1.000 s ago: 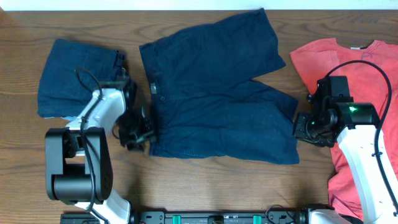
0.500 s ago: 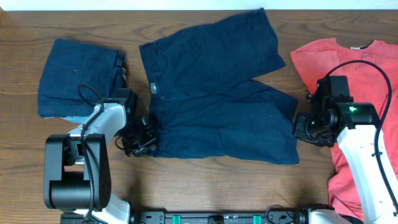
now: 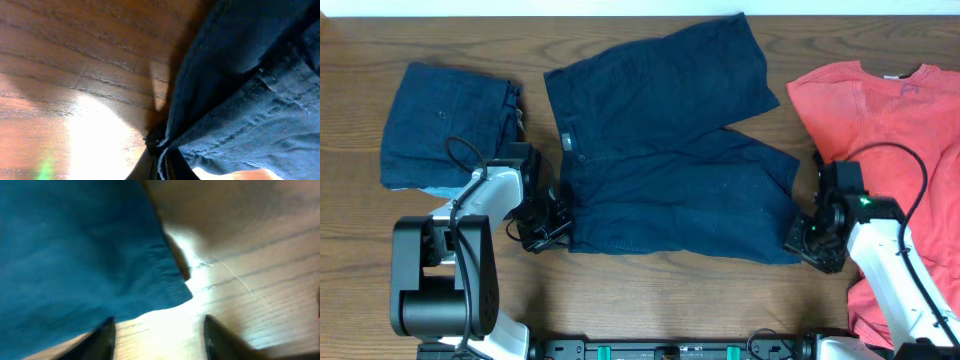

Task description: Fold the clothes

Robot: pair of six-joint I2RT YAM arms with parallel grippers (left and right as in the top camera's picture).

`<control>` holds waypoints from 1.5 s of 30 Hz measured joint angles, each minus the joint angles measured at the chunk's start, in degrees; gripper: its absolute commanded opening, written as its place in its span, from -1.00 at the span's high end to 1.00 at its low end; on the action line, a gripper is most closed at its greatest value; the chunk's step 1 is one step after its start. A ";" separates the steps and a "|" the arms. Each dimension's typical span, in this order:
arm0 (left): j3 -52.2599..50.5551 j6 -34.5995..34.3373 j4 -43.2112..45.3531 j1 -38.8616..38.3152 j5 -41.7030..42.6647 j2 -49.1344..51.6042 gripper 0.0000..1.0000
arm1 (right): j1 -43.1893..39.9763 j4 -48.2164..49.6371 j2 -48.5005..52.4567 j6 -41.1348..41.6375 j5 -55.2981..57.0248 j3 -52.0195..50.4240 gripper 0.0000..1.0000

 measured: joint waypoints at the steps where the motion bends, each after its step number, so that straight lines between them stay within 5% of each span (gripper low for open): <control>1: -0.07 0.02 -0.13 -0.07 -0.11 -0.28 0.87 | -0.59 0.63 0.00 0.11 -0.11 -0.42 -0.56; 5: -0.59 0.02 -0.59 -0.04 -0.39 -4.83 0.88 | -2.67 3.39 0.00 -1.79 -1.55 -0.66 -0.58; 12: -0.61 0.02 -0.63 -0.07 -0.42 -11.17 0.88 | -3.04 7.98 -0.02 -2.93 -7.69 -3.89 -0.11; 20: -0.61 0.02 -0.66 -0.07 -0.42 -11.19 0.88 | -3.04 10.40 0.00 -1.99 -11.65 -10.62 0.11; 28: -0.61 0.02 -1.29 -0.07 -0.42 -11.19 0.88 | -3.15 16.55 0.00 -1.14 -12.00 -10.80 0.97; 35: -0.61 0.28 -4.63 0.22 -1.60 -11.23 0.88 | -3.30 12.87 0.00 -1.62 -11.96 -9.66 0.98; 45: 0.13 1.73 -12.81 4.04 -3.08 -20.55 0.88 | -3.30 -0.68 -3.37 -7.15 -12.13 4.92 0.97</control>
